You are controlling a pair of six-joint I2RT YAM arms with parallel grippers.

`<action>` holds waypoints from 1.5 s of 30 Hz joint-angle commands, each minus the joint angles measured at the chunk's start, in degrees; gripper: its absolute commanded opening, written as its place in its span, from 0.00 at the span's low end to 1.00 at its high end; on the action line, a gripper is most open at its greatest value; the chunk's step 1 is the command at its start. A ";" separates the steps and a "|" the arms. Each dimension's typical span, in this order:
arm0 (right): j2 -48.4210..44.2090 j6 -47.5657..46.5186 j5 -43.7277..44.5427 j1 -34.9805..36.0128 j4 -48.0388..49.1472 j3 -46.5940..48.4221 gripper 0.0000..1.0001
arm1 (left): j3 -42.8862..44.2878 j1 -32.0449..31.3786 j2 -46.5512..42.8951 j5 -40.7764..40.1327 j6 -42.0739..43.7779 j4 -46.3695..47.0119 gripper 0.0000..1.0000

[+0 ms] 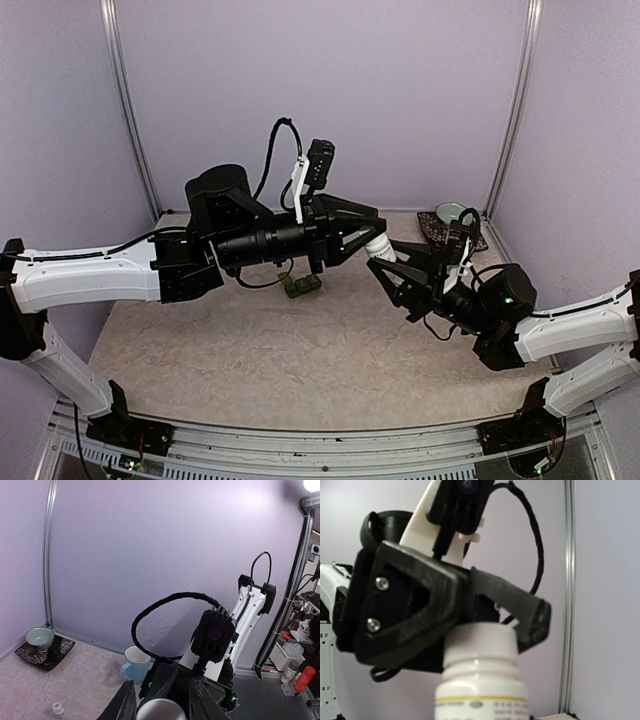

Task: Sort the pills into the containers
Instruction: Unscrew the lid of the pill bottle from the pill bottle.

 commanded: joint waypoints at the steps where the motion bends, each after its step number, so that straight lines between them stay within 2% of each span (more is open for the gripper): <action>1: -0.79 0.31 1.92 -0.03 0.23 0.15 0.11 | 0.00 -0.67 0.10 1.86 0.18 -0.91 0.29; 4: -0.66 0.32 1.89 0.00 0.31 0.19 0.11 | -0.06 -0.66 0.09 1.69 0.21 -1.00 0.22; 13: -0.15 0.21 1.39 0.04 -0.46 0.57 0.11 | -0.39 -0.67 -0.68 -0.21 -0.26 -0.38 0.21; 27: 1.12 0.32 1.01 0.03 -1.54 0.50 0.10 | -3.12 -2.04 -3.88 -11.24 -0.58 2.54 0.21; 45: 1.48 -2.07 2.94 0.10 -4.79 0.70 0.10 | -3.42 -4.21 -6.93 -25.90 -1.72 1.04 0.22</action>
